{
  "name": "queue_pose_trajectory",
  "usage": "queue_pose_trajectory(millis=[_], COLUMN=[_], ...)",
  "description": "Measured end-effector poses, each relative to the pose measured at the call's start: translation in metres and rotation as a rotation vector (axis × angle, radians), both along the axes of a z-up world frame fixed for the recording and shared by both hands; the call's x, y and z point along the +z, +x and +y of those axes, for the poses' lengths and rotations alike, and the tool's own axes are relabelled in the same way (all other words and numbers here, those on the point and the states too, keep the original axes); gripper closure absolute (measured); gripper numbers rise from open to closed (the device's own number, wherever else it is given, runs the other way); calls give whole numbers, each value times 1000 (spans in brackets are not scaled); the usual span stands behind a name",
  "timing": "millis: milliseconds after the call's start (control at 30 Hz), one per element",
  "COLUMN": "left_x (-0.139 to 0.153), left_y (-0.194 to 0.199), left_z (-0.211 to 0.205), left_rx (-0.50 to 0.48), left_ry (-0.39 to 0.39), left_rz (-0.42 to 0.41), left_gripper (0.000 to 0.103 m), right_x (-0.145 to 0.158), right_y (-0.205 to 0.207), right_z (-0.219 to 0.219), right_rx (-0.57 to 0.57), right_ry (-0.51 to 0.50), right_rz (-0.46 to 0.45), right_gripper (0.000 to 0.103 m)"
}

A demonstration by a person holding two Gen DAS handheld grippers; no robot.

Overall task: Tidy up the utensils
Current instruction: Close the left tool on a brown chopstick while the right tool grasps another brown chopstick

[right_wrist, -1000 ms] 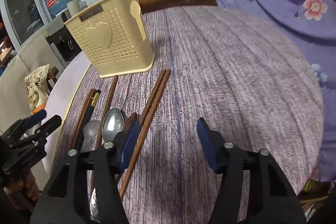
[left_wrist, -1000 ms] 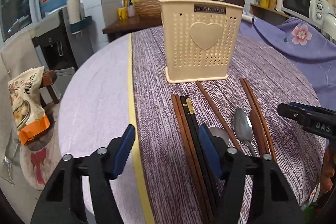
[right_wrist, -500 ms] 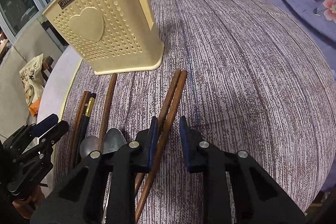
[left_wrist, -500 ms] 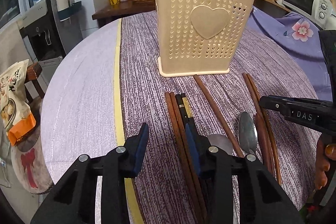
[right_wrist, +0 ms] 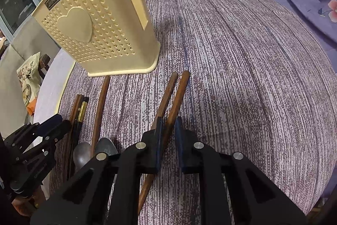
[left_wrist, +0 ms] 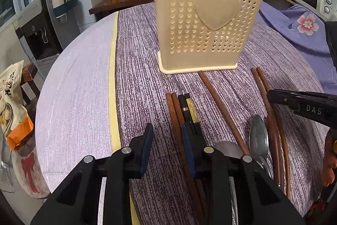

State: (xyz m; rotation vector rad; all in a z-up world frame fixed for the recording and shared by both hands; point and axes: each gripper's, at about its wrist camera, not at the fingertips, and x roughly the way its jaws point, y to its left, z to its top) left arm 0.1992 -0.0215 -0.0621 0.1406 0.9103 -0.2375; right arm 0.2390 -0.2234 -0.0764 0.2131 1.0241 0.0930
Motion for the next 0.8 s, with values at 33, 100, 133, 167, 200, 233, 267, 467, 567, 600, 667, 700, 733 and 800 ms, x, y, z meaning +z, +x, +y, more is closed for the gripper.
queue_pose_trajectory(millis=[33, 100, 133, 167, 200, 233, 267, 467, 567, 600, 667, 700, 733, 800], left_x=[0, -2, -3, -4, -6, -6, -6, -6, -6, -6, -6, -6, -6, -6], left_y=[2, 9, 11, 14, 15, 14, 14, 18, 20, 21, 21, 21, 22, 22], left_z=[-1, -1, 0, 1, 2, 3, 4, -1, -6, -7, -7, -8, -8, -9], left_rx=[0, 5, -4, -7, -7, -8, -4, 5, 2, 3, 3, 3, 2, 6], left_ry=[6, 31, 22, 18, 21, 35, 39, 42, 47, 46, 41, 40, 37, 31], left_rz=[-1, 7, 18, 35, 38, 33, 32, 33, 30, 30, 33, 34, 34, 32], left_gripper=[74, 76, 76, 76, 76, 76, 76, 77, 80, 81, 83, 85, 87, 91], right_x=[0, 0, 1, 1, 1, 1, 1, 1, 1, 1, 2, 2, 2, 2], right_y=[3, 6, 8, 8, 8, 6, 5, 6, 11, 12, 14, 16, 17, 19], right_z=[0, -1, -2, -2, -3, -3, -4, 3, 4, 5, 7, 8, 9, 8], right_rx=[-2, -5, -5, -4, -3, -1, -1, -10, -16, -19, -21, -22, -22, -24], right_ry=[0, -1, -3, -2, 2, 2, 4, -25, -26, -30, -40, -46, -50, -50], right_rz=[1, -1, 0, 1, 0, -5, -8, -11, -12, -12, -12, -14, -16, -20], right_gripper=[90, 92, 92, 92, 92, 92, 92, 92, 92, 92, 92, 92, 93, 94])
